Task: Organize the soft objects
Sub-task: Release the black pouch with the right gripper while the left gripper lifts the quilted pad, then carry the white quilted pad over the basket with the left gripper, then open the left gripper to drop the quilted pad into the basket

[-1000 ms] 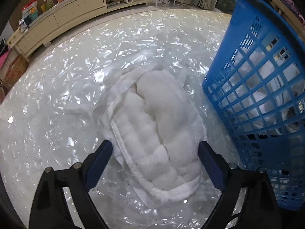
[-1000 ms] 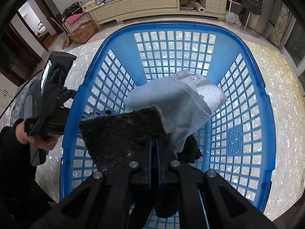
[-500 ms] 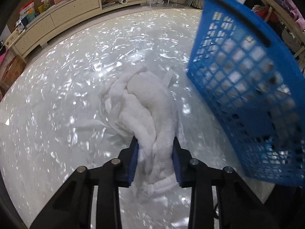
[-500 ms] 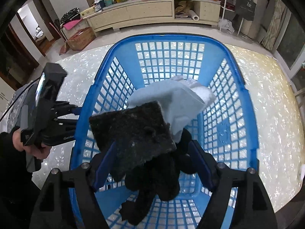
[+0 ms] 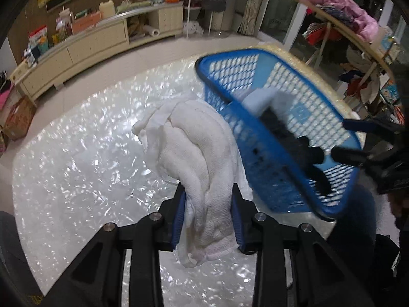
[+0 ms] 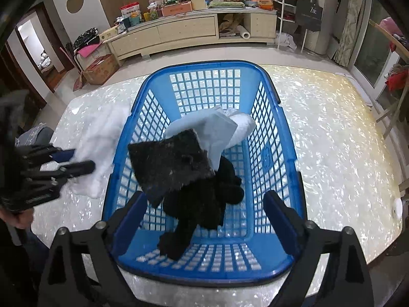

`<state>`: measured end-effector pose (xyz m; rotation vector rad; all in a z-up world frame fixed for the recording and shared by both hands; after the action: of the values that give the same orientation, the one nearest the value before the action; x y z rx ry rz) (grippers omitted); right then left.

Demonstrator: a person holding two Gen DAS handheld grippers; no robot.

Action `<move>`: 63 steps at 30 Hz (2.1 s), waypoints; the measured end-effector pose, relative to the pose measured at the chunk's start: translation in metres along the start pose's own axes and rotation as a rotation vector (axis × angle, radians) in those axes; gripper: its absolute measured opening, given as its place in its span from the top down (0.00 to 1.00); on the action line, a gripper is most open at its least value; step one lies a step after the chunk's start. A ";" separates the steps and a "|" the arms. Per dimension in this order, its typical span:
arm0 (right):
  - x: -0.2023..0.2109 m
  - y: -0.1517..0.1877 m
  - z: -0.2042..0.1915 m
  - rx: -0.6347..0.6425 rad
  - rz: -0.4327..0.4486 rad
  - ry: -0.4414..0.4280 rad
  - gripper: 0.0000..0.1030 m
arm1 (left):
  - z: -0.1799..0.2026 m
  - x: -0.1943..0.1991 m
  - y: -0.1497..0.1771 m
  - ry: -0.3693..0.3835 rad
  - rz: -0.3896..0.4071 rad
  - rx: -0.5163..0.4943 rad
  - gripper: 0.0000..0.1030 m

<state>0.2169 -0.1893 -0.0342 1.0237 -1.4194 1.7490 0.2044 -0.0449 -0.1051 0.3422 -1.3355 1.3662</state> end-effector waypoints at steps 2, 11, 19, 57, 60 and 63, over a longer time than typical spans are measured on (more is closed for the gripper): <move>0.001 0.005 0.002 0.002 0.004 -0.003 0.08 | 0.006 0.010 -0.007 -0.001 0.015 -0.016 0.71; 0.022 0.010 0.001 -0.019 0.057 0.010 0.00 | 0.050 0.035 -0.029 0.015 0.057 -0.092 0.71; 0.032 0.017 0.013 -0.056 0.118 0.056 0.00 | 0.091 0.024 -0.048 0.049 0.045 -0.159 0.71; -0.006 0.024 0.058 -0.150 0.072 0.086 0.00 | 0.089 -0.116 -0.086 0.026 -0.111 -0.208 0.55; -0.003 0.024 0.059 -0.152 0.076 0.085 0.00 | 0.090 -0.109 -0.087 -0.006 -0.096 -0.220 0.39; 0.001 0.024 0.061 -0.154 0.081 0.081 0.00 | 0.097 -0.095 -0.086 -0.043 -0.083 -0.255 0.36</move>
<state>0.2065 -0.2538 -0.0380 0.8159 -1.5369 1.6890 0.2594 -0.1953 -0.1095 0.2524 -1.4958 1.1098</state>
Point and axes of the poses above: each gripper's, at about its wrist camera, not at the fingertips, and x roughly against the way its jaws point, z to its right, y to its underside, the point moved 5 cm from there along -x, roughly the way its jaws point, and after that the axes turned 14 degrees about y, right-handed, at the moved point
